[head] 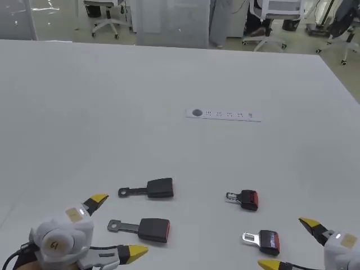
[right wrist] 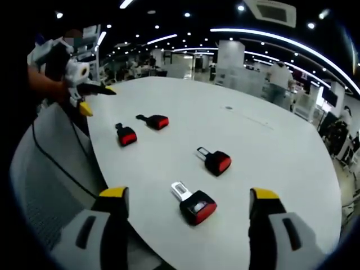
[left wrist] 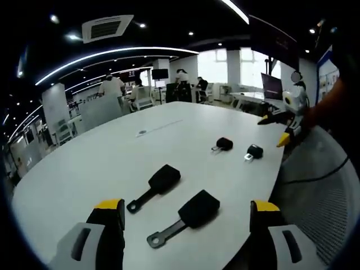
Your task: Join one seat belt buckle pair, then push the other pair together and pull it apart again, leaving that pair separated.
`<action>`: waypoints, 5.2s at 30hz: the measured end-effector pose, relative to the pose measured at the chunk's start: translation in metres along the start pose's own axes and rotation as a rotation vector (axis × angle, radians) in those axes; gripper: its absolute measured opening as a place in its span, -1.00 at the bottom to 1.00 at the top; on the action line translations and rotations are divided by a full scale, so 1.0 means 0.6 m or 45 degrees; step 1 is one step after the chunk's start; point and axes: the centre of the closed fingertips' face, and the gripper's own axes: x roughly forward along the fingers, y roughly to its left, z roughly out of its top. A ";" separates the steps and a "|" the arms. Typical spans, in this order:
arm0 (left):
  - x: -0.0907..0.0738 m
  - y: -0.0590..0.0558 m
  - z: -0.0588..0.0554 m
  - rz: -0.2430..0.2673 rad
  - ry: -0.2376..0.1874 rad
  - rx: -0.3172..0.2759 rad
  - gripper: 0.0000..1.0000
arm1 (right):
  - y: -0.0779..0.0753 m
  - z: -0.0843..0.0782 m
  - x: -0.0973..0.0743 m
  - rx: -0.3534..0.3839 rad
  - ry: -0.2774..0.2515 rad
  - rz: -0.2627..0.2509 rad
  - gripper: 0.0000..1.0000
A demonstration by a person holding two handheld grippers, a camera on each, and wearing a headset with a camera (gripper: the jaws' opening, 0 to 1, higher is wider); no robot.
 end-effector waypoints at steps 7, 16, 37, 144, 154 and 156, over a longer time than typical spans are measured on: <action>0.002 0.001 0.001 -0.006 0.004 0.003 0.91 | 0.000 0.000 0.001 -0.004 0.001 0.007 0.80; 0.004 0.002 0.000 -0.016 0.013 0.009 0.91 | 0.002 0.000 0.005 -0.008 0.007 0.022 0.80; 0.019 0.002 -0.012 -0.102 0.071 0.059 0.88 | -0.009 -0.017 0.026 -0.015 0.059 0.104 0.80; 0.169 -0.032 -0.124 -0.681 0.502 0.526 -0.27 | -0.026 -0.106 0.089 -0.339 0.288 0.693 -0.31; 0.170 -0.030 -0.125 -0.686 0.510 0.527 -0.27 | -0.003 -0.088 0.115 -0.317 0.243 0.704 -0.31; 0.170 -0.030 -0.125 -0.686 0.511 0.528 -0.27 | 0.004 -0.080 0.121 -0.314 0.228 0.711 -0.30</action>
